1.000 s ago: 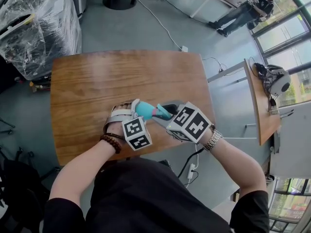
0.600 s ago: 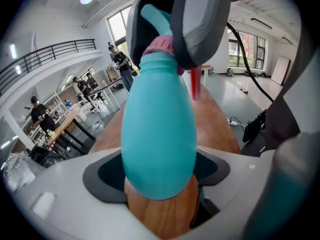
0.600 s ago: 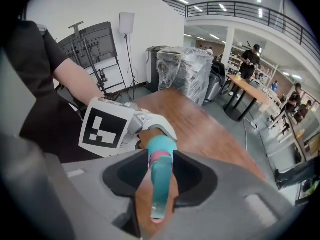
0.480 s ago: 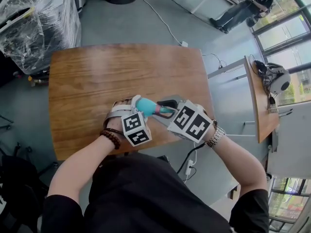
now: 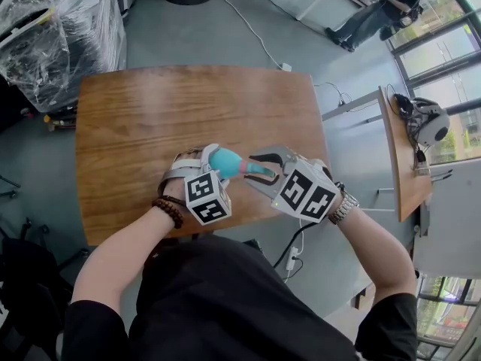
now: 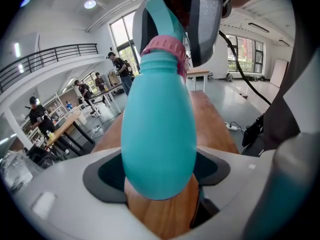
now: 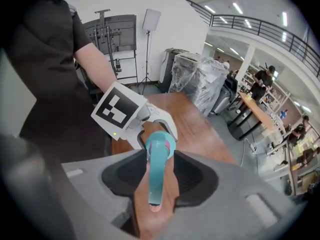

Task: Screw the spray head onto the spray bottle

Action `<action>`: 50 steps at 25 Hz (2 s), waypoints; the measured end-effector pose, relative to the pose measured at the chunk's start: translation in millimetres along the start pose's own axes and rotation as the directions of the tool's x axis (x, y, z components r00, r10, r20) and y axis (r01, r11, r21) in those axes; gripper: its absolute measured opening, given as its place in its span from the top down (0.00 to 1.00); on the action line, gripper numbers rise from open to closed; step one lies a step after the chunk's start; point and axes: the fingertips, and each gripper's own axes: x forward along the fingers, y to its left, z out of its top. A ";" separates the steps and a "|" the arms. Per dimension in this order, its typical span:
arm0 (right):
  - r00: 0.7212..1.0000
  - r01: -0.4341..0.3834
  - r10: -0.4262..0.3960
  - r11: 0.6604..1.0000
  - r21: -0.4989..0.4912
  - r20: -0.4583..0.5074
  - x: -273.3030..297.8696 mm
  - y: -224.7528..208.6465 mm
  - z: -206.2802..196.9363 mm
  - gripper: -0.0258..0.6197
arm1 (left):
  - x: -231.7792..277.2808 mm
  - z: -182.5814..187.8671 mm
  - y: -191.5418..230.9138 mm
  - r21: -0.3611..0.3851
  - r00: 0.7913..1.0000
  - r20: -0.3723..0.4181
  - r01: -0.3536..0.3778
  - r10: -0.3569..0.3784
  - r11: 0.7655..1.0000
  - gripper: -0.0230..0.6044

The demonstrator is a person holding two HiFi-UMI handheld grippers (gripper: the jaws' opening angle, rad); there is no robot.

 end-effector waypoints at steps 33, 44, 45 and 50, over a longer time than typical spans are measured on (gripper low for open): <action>0.962 -0.027 0.023 1.000 -0.013 -0.273 11.1 1.5 -12.9 0.78 | 8.7 -12.1 0.9 0.124 0.986 -0.159 -0.028 0.048 0.992 0.33; 0.991 -0.117 0.114 0.409 0.905 0.077 26.3 -13.3 -29.9 0.77 | 13.7 -27.7 23.2 0.252 0.940 -0.260 -0.154 0.220 0.955 0.33; 0.988 -0.137 0.116 0.352 0.926 0.102 25.0 -12.9 -30.6 0.77 | 12.5 -26.7 25.3 0.278 0.936 -0.257 -0.166 0.240 0.946 0.33; 0.979 -0.180 0.145 0.271 0.946 0.145 25.2 -5.7 -34.5 0.77 | 11.0 -28.2 20.2 0.311 0.942 -0.229 -0.166 0.243 0.936 0.33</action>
